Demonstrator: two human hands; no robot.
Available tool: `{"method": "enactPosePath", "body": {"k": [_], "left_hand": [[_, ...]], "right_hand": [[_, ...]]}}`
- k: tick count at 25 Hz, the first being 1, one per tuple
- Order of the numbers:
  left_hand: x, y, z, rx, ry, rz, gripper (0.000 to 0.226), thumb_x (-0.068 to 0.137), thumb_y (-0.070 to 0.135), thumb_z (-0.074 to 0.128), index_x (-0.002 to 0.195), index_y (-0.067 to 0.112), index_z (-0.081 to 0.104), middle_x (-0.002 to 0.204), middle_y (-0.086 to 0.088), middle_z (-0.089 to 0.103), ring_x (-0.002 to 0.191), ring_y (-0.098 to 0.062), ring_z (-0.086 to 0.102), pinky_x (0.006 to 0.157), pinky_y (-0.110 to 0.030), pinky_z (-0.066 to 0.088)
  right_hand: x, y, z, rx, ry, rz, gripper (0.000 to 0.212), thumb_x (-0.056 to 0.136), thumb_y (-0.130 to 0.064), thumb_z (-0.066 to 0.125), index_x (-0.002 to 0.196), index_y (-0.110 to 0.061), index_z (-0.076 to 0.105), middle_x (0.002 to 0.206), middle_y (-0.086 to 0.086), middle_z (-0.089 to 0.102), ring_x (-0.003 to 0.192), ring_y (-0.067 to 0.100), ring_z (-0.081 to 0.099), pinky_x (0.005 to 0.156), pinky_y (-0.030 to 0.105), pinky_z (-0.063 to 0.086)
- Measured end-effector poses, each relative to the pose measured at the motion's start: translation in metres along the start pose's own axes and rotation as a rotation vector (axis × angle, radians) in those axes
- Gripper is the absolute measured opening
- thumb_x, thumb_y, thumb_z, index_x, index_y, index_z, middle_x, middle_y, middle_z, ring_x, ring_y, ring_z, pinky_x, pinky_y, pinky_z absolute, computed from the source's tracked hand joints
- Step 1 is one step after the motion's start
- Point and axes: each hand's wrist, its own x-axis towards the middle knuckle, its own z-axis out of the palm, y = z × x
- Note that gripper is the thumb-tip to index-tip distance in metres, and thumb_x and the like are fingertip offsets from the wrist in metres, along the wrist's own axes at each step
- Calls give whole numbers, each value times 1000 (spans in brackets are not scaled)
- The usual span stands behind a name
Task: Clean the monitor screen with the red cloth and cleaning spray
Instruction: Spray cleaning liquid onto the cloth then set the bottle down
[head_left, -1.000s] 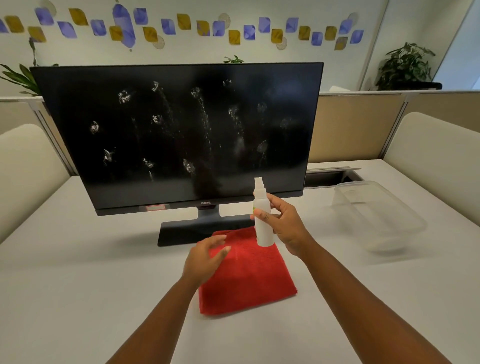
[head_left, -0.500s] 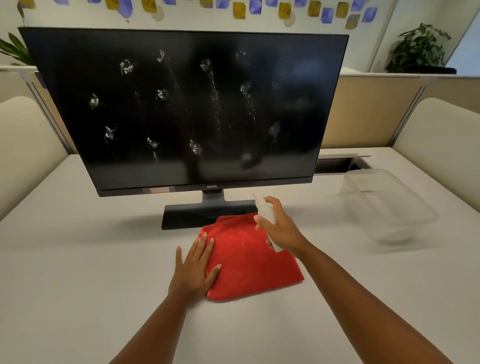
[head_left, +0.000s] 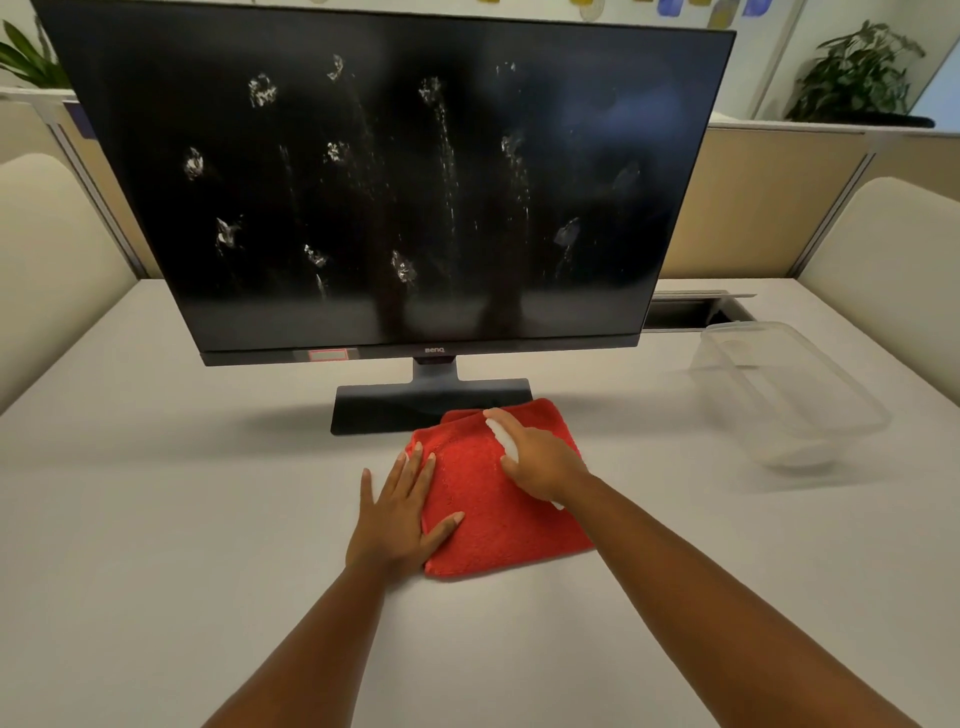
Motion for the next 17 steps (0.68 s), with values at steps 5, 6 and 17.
{"method": "enactPosePath", "body": {"k": [5,6,17], "left_hand": [[-1,1,-2,11,3,-8,105,57,88,-5,141,26,-16,148,6,-21,142,-16,-12,109,-49,-19],[-1,1,-2,16,0,-10,108,54,89,-9,141,26,-16,151,5,-18,142,-16,-13,109,-48,-19],[0,2,-3,15,-5,-8,112,50,90,-12,141,25,-14,155,1,-12,142,-16,-12,108,-48,-20]], "right_hand": [[9,-8,10,-211,-60,9,56,94,-16,34,142,-35,13,116,17,56,99,32,57,83,43,47],[9,-9,11,-234,-60,17,55,94,-15,32,142,-34,13,116,17,56,100,32,56,83,43,47],[7,1,13,-195,94,61,54,96,-17,30,143,-35,11,113,16,56,94,30,59,81,42,49]]}}
